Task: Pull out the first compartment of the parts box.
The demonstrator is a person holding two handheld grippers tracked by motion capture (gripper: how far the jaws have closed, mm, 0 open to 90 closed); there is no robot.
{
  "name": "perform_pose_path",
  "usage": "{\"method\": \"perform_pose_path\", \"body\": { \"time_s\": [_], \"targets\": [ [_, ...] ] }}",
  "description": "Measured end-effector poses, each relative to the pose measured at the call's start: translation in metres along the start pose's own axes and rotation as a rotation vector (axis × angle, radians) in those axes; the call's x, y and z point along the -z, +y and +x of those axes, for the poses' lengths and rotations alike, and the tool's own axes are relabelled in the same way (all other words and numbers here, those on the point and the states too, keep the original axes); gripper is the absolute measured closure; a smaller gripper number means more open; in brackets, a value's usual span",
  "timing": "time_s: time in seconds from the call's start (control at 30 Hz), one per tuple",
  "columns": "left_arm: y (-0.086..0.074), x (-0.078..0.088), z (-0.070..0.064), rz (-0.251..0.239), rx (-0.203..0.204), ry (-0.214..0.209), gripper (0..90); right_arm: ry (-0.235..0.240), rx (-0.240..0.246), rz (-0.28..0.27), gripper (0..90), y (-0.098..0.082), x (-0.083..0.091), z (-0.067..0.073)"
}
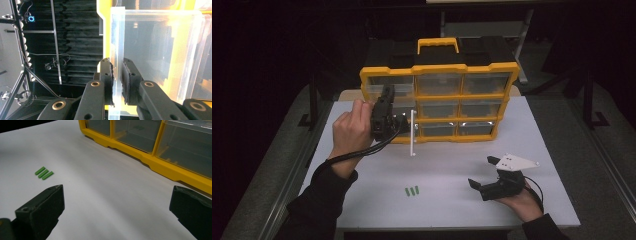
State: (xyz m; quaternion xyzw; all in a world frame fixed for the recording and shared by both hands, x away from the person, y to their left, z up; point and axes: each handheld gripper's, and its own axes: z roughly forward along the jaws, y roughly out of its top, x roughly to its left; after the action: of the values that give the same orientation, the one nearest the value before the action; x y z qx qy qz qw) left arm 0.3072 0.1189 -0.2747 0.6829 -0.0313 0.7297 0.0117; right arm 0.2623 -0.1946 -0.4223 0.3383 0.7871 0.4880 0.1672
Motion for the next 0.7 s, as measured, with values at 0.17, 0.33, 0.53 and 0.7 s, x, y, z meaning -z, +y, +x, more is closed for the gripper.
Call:
{"method": "perform_pose_path", "body": {
  "time_s": [0.17,0.33,0.53,0.7],
  "targets": [
    [0.0,0.005,0.0,0.0,0.002,0.0,80.1,-0.001,-0.001,-0.001,0.0,0.0,0.0,0.0],
    [0.001,0.009,0.0,0.0,-0.002,0.003,80.1,-0.001,0.0,0.0,0.0,0.0,0.0,0.0],
    [0.001,0.014,0.0,-0.003,0.005,0.008,80.1,-0.001,-0.001,0.0,0.0,0.0,0.0,0.0],
    [0.001,0.018,0.0,-0.006,0.002,0.007,80.2,-0.001,-0.001,-0.001,0.0,0.0,0.0,0.0]
  ]
}}
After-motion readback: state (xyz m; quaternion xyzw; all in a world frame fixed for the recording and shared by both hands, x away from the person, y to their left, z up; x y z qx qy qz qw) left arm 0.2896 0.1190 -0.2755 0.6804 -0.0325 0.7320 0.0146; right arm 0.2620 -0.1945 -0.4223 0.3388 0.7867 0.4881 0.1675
